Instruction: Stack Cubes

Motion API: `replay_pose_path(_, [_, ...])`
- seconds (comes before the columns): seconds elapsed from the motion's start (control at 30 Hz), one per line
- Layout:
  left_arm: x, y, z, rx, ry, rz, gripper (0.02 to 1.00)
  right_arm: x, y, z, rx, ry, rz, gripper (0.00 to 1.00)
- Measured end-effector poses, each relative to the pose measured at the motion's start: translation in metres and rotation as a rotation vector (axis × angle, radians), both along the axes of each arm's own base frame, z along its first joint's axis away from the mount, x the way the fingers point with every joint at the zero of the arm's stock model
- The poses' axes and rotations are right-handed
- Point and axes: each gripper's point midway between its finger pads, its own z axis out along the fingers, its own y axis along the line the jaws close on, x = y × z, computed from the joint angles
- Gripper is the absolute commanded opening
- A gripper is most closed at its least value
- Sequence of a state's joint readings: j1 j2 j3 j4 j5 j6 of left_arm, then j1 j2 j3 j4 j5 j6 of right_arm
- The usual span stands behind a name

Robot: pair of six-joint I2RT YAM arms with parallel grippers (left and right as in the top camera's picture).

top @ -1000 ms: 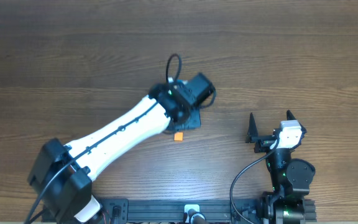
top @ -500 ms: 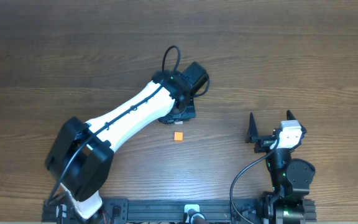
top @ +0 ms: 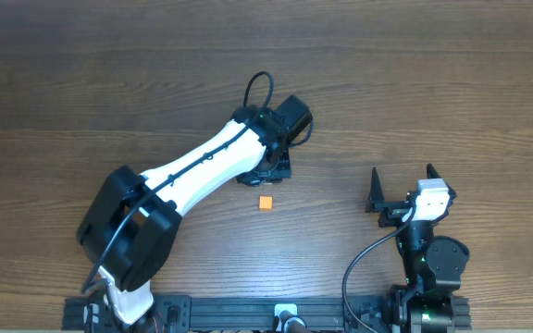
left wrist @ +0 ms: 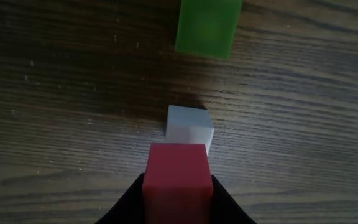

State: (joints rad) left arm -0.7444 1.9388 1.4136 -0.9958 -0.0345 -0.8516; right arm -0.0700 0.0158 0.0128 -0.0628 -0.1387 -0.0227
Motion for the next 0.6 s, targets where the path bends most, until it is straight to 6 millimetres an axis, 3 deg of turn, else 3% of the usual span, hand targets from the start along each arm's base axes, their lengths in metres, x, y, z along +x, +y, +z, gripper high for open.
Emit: replay_pose_path(0.6, [0.0021, -0.0022, -0.0059, 0.000, 0.000, -0.005, 0.097, 0.0000, 0.0001, 0.0000, 0.000, 0.000, 0.000, 0.991])
